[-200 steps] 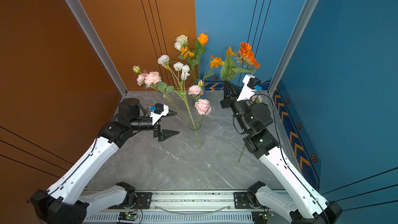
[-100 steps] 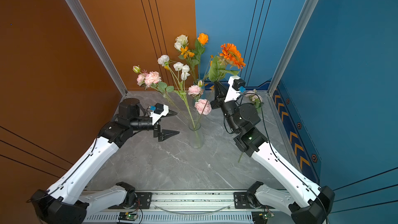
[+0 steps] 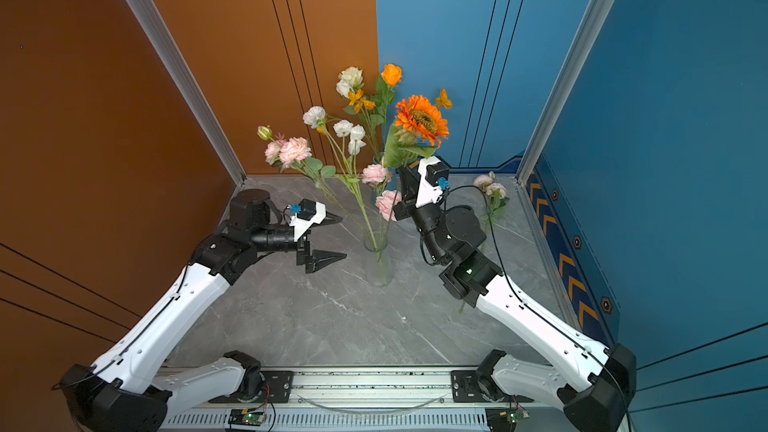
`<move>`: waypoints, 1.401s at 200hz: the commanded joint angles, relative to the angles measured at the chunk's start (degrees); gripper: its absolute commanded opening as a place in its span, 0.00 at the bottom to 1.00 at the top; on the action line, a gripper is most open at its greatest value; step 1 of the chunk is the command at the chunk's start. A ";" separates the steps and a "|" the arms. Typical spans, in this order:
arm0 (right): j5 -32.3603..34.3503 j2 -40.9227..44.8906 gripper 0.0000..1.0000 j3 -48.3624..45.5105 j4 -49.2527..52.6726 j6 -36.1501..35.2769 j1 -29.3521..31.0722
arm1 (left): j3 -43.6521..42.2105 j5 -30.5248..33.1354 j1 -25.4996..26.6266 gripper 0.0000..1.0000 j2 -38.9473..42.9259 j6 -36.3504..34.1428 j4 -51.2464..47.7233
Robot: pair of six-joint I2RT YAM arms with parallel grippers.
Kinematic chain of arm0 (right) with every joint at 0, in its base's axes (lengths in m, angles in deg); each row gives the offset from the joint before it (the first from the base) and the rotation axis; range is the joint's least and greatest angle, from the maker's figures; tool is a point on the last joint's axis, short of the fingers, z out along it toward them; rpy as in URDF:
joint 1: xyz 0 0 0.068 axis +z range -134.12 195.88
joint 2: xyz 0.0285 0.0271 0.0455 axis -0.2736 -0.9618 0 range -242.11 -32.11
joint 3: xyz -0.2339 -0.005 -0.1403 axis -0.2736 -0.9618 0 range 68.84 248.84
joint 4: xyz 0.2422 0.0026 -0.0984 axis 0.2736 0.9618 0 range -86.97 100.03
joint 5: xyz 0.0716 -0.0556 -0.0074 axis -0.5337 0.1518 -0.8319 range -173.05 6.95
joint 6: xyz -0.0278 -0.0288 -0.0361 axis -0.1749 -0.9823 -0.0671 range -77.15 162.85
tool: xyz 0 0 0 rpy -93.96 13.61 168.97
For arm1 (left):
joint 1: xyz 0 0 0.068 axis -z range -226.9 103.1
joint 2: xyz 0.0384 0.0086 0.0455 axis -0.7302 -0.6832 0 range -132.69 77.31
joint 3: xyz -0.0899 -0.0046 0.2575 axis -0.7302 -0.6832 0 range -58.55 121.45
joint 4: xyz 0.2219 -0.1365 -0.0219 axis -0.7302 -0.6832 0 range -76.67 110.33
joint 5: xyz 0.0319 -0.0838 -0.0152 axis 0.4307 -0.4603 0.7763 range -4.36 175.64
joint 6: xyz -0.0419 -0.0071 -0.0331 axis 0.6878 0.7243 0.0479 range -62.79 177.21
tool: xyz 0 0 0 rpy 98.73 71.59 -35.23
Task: Arrange the flowers into the vase
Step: 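Carry the orange gerbera over the glass vase with the right gripper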
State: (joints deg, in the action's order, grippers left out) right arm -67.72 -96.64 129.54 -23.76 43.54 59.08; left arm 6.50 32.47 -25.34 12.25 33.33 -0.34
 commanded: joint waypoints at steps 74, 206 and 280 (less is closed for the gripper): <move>2.19 -0.93 0.00 3.98 -1.29 -4.26 2.23 | 1.64 -1.68 0.51 0.98 -0.36 0.69 -1.05; 1.63 -2.09 0.00 6.09 -6.17 -6.08 2.59 | 1.56 -1.68 0.69 0.98 -0.58 0.68 -1.07; 1.86 -2.98 0.00 8.74 -4.55 -8.92 2.42 | 1.50 -1.59 0.67 0.98 -0.72 0.70 -1.05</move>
State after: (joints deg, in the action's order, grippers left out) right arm -66.45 -99.41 136.41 -26.66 36.65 61.33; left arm 6.50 32.45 -25.08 11.92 33.33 -0.36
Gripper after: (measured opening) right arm 0.053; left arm 0.980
